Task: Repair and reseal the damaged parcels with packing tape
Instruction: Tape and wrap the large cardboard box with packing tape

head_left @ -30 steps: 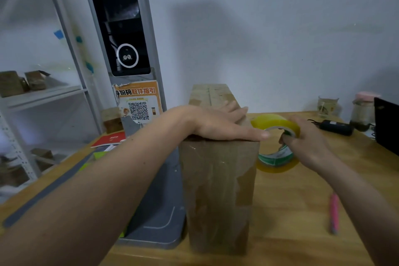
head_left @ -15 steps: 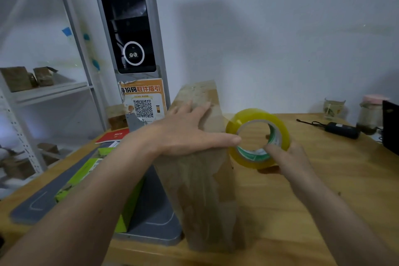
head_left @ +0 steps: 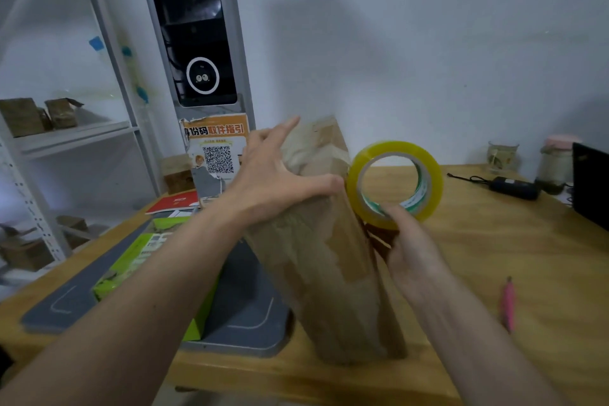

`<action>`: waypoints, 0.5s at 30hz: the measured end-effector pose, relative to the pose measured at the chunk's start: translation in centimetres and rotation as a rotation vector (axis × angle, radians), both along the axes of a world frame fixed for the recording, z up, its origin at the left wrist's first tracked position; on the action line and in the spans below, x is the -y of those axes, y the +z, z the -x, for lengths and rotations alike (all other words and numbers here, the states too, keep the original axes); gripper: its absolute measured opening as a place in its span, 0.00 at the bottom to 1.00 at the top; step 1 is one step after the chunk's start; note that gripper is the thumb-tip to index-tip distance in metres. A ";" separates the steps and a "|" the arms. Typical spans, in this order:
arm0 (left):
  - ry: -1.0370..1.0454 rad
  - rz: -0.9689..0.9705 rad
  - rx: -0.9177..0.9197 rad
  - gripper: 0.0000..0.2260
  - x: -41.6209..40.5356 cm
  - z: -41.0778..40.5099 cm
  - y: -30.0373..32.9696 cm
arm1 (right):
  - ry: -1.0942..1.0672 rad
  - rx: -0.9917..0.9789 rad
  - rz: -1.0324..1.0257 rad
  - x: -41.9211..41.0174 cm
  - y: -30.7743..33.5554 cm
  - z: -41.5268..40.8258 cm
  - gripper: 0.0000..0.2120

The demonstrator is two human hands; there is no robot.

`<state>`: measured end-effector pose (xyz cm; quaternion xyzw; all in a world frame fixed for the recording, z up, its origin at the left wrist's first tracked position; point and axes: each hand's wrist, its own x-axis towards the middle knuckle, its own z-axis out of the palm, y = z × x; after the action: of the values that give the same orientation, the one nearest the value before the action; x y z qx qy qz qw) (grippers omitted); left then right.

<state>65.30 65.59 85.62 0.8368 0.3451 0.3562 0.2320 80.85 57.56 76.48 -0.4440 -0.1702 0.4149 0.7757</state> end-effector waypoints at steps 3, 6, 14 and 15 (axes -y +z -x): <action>0.005 0.067 0.187 0.45 -0.2 -0.1 -1.7 | -0.015 0.122 -0.005 0.1 1.3 -1.6 0.10; 0.023 0.213 0.372 0.48 0.2 -0.2 -4.9 | -0.036 0.288 0.069 -0.4 2.1 -3.0 0.18; 0.000 0.570 0.628 0.38 0.1 0.4 -16.4 | -0.077 0.859 0.297 -3.0 -0.8 -1.5 0.20; -0.039 0.613 0.617 0.38 -0.1 0.9 -17.0 | -0.079 0.898 0.345 -3.2 -1.2 -1.1 0.21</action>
<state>64.44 65.70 68.57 0.5899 0.3334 0.4663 0.5687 81.97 60.81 75.25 -0.7076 -0.4000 0.1747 0.5557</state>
